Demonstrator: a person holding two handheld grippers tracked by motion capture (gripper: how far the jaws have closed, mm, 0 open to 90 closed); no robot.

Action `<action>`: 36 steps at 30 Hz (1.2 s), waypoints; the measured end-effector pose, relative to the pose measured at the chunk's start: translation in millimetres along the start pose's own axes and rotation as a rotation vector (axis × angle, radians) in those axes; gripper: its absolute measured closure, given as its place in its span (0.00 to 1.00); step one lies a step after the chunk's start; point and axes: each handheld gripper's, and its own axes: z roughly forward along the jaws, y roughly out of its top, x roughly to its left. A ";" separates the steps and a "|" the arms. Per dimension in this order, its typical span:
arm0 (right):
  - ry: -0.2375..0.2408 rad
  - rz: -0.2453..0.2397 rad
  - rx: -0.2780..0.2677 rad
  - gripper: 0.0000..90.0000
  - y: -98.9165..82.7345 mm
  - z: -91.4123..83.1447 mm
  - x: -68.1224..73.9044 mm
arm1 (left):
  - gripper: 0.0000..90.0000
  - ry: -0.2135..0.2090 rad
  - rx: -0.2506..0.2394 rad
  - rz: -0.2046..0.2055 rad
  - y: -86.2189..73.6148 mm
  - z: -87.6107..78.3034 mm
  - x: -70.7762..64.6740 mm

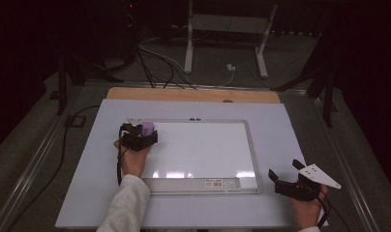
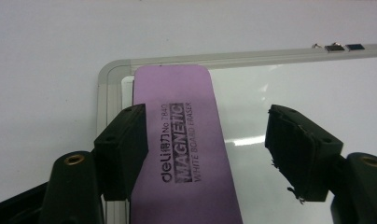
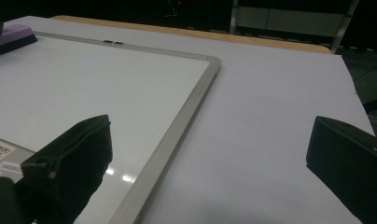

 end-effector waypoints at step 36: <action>0.001 -0.003 0.005 0.01 -0.3 1.5 1.1 | 0.49 -0.031 0.036 -0.118 2.9 -2.1 31.8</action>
